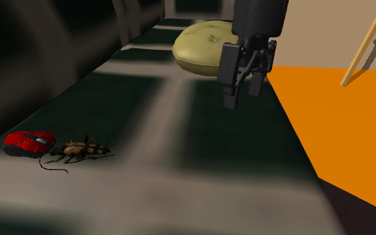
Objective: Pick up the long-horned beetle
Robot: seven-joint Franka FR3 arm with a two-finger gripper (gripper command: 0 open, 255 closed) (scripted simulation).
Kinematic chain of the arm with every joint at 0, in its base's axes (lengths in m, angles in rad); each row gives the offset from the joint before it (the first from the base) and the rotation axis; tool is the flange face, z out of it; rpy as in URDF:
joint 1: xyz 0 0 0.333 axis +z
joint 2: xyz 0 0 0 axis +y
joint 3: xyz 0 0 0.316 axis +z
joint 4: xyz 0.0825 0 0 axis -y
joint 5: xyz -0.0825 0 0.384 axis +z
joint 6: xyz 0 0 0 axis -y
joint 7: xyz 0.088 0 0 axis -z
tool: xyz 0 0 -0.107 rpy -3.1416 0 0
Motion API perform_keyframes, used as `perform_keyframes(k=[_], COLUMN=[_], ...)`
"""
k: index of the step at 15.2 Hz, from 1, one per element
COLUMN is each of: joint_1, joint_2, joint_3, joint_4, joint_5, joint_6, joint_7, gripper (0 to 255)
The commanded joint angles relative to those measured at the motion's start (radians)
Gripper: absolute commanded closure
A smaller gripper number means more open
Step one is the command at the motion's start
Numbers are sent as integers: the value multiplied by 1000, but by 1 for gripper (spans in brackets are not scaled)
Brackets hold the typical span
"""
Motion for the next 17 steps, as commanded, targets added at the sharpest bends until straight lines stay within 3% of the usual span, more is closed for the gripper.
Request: perform_keyframes(k=[1, 10, 17], joint_1=[15, 77, 136], joint_2=[74, 391, 659], joint_3=[19, 95, 143], joint_4=[59, 355, 667], joint_5=[9, 13, -20], joint_6=[15, 36, -8], joint_7=[7, 46, 87], gripper=[0, 0, 0])
